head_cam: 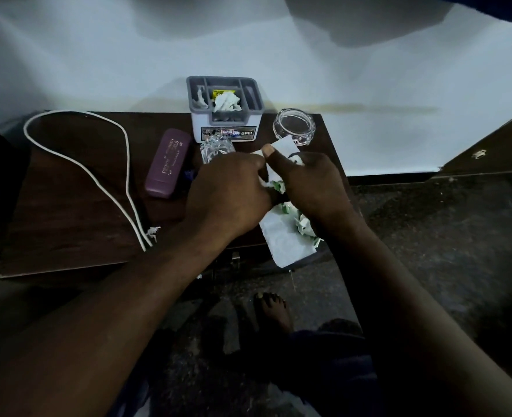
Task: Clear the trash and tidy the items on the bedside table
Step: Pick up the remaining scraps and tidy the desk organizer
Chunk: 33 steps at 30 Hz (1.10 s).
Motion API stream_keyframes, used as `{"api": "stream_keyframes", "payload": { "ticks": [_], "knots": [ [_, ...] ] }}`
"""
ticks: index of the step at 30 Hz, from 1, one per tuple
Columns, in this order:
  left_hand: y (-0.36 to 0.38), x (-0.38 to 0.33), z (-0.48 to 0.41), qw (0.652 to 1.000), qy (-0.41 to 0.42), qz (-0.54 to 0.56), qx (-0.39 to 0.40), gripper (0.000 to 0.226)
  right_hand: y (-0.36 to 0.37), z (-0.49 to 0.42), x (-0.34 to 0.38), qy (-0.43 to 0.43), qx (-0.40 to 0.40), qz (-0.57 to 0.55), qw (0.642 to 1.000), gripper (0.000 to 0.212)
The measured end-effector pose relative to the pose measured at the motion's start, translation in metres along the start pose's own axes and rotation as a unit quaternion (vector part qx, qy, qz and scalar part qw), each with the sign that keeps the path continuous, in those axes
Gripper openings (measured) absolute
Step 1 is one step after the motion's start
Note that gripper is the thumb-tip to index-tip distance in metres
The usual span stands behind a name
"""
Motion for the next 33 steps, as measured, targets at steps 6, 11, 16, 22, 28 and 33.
{"api": "stream_keyframes", "payload": {
  "ticks": [6, 11, 16, 22, 28, 33],
  "knots": [
    [0.027, -0.005, -0.007, 0.997, 0.018, 0.005, 0.072, 0.015, -0.033, -0.006, -0.031, 0.04, -0.025, -0.066, 0.997, 0.023],
    [0.056, -0.012, -0.007, 0.987, 0.021, -0.024, 0.158, 0.041, -0.051, -0.003, -0.04, 0.031, -0.019, 0.174, 0.984, 0.018],
    [0.09, -0.017, -0.002, 0.964, 0.023, -0.098, 0.246, 0.07, -0.058, 0.003, -0.054, 0.043, 0.036, 0.246, 0.968, 0.008],
    [0.119, -0.014, -0.002, 0.946, -0.012, -0.155, 0.286, 0.076, -0.036, 0.014, -0.076, 0.088, 0.174, 0.269, 0.943, 0.019],
    [0.125, -0.006, -0.007, 0.94, -0.054, -0.202, 0.271, 0.057, -0.029, 0.016, -0.063, 0.03, 0.178, 0.287, 0.941, 0.022],
    [0.121, -0.004, -0.006, 0.938, -0.069, -0.214, 0.263, 0.044, -0.023, 0.018, -0.065, 0.041, 0.21, 0.29, 0.933, 0.017]
  ]
}}
Point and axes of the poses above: each hand's wrist, its own z-axis away from the middle knuckle, its own y-axis out of the palm, x = y × z, the point moved 10 cm from there along -z, towards the middle knuckle, and after that the axes turned 12 degrees about x, right-handed, at the moved point
